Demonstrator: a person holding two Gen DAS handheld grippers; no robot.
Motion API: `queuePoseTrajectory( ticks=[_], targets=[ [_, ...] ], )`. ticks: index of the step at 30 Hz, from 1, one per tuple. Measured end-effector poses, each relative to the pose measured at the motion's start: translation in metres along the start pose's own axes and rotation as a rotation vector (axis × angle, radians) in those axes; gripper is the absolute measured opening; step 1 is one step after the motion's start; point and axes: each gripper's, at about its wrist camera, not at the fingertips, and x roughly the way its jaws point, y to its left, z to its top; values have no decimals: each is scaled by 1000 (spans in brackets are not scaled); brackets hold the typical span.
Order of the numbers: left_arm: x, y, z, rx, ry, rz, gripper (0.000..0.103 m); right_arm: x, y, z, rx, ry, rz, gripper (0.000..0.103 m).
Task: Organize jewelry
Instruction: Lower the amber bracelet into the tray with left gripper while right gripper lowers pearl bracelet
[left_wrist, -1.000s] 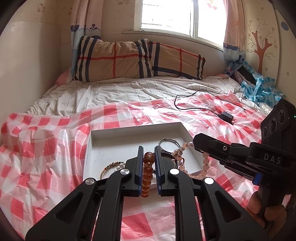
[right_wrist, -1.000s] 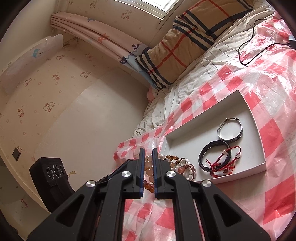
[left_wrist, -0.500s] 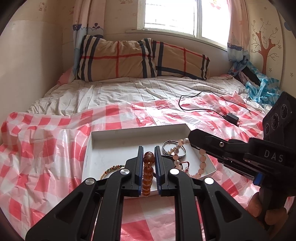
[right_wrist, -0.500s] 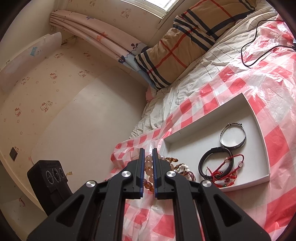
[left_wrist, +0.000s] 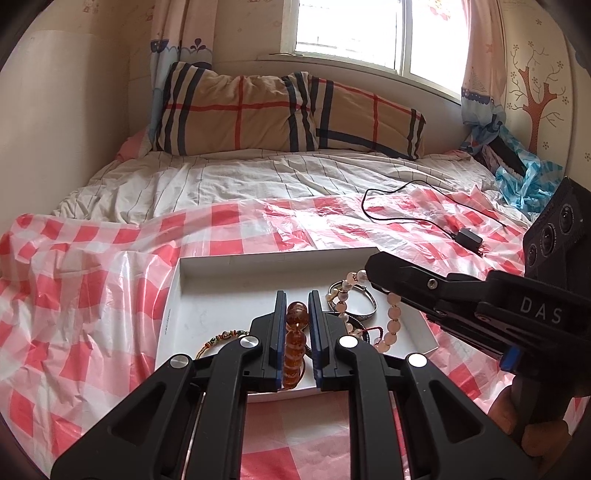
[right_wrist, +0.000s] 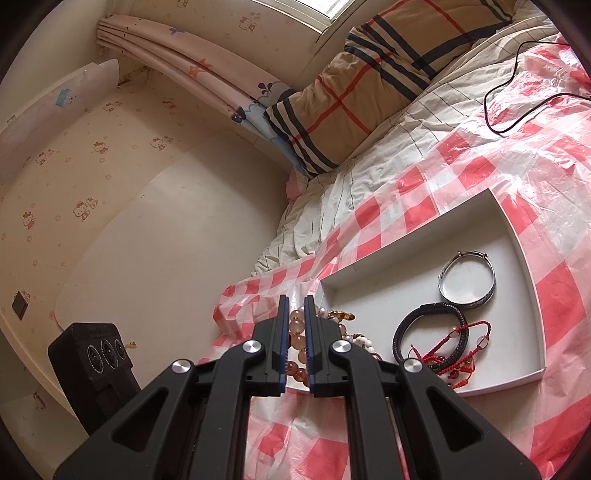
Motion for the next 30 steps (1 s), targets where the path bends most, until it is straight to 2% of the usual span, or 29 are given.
queuePoseTrajectory(
  ticks=[16, 19, 21, 24, 25, 27, 30],
  targets=[
    [13, 5, 1, -24, -2, 20, 11, 13, -2, 5, -26, 10, -25, 9],
    [33, 3, -3, 9, 88, 90, 11, 17, -3, 3, -47, 9, -139, 9],
    [39, 8, -8, -10, 129, 113, 11, 18, -8, 3, -34, 15, -154, 9],
    [36, 12, -7, -20, 119, 125, 12, 15, -9, 4, -37, 9, -156, 12],
    [35, 12, -7, -17, 114, 130, 14, 14, -9, 4, -40, 7, -160, 14],
    [34, 13, -8, -17, 116, 140, 21, 14, -7, 4, -51, 3, -175, 28],
    [31, 13, -8, -14, 112, 155, 33, 17, -3, 2, -86, 8, -207, 29]
  ],
)
